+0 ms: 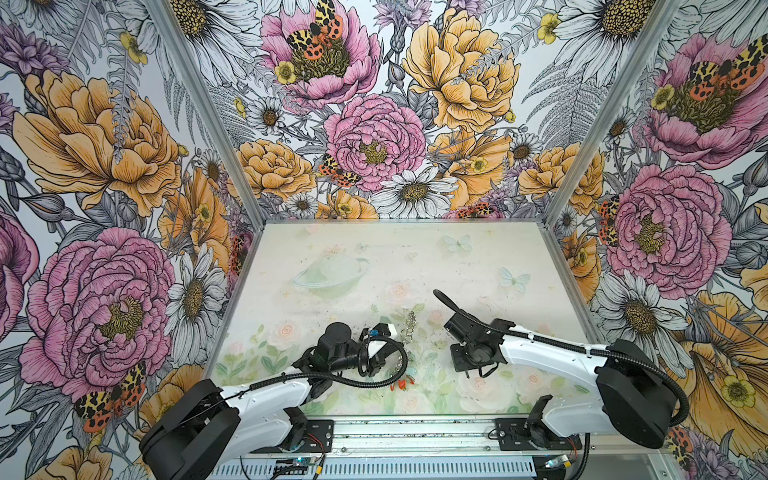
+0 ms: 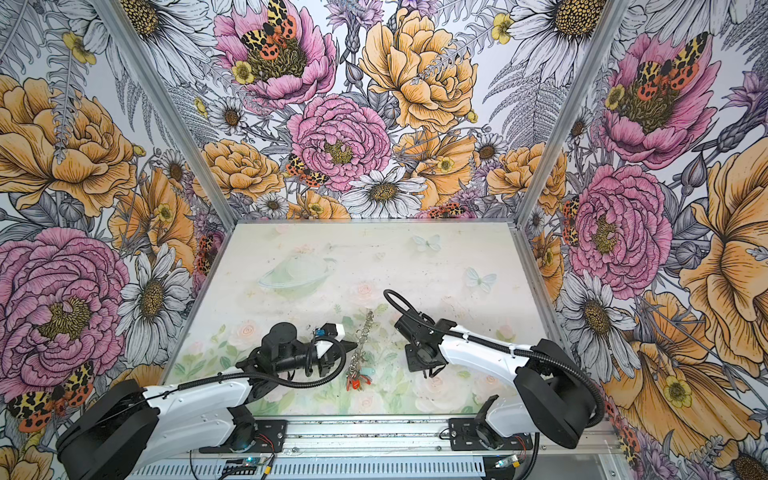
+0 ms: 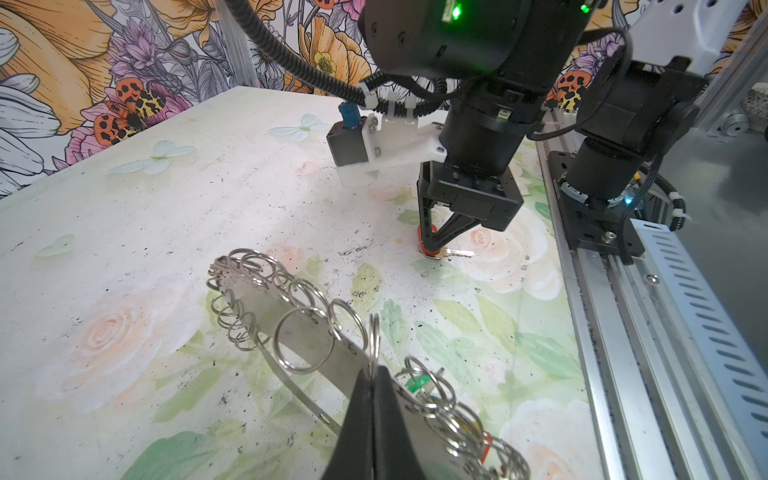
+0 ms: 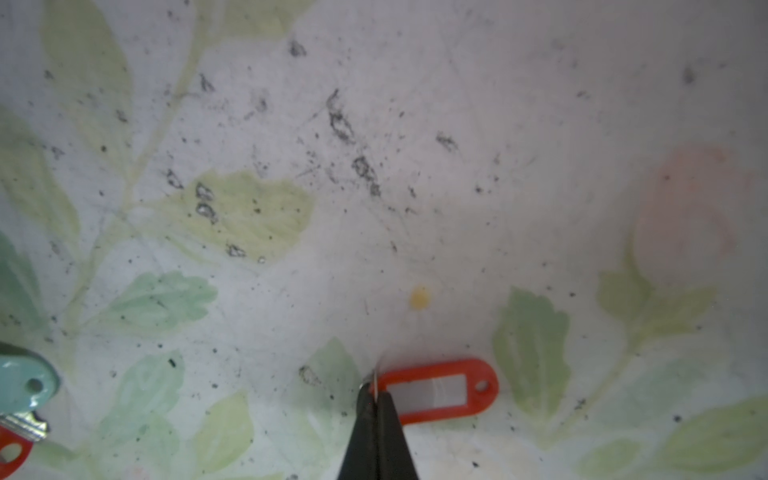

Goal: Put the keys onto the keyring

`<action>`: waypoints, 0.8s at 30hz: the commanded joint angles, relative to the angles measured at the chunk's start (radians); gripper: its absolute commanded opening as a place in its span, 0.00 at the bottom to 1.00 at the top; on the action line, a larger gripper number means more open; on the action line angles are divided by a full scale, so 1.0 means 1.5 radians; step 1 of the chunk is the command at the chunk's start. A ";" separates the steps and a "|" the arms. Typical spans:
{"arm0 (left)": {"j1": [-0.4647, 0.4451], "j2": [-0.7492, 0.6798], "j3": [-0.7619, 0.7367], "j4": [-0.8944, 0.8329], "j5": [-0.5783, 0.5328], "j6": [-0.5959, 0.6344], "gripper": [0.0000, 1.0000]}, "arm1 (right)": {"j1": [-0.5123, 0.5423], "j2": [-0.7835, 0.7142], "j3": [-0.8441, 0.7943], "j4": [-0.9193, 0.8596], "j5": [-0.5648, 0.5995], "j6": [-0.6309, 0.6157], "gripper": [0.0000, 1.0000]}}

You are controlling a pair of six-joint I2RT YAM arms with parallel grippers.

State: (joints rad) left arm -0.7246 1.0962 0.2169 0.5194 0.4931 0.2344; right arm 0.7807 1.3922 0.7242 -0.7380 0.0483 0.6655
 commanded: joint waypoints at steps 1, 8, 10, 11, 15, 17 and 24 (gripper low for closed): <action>-0.005 0.003 0.026 0.024 0.008 0.002 0.00 | 0.005 0.028 0.051 -0.084 -0.034 -0.029 0.00; -0.006 0.006 0.027 0.022 0.010 0.003 0.00 | 0.004 0.098 0.145 -0.225 -0.029 -0.080 0.00; -0.006 0.006 0.027 0.022 0.011 0.003 0.00 | 0.005 0.130 0.170 -0.249 -0.031 -0.104 0.00; -0.006 0.006 0.027 0.022 0.010 0.002 0.00 | 0.005 0.141 0.178 -0.253 -0.033 -0.113 0.00; -0.006 0.005 0.028 0.021 0.010 0.003 0.00 | 0.005 0.182 0.205 -0.258 -0.049 -0.147 0.00; -0.006 0.005 0.027 0.021 0.010 0.004 0.00 | 0.003 0.204 0.215 -0.258 -0.054 -0.161 0.00; -0.007 0.006 0.029 0.020 0.011 0.004 0.00 | -0.007 0.253 0.252 -0.256 -0.045 -0.198 0.00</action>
State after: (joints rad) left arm -0.7246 1.1072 0.2264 0.5129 0.4934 0.2344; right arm 0.7776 1.7550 1.0702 -1.1233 -0.0238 0.4145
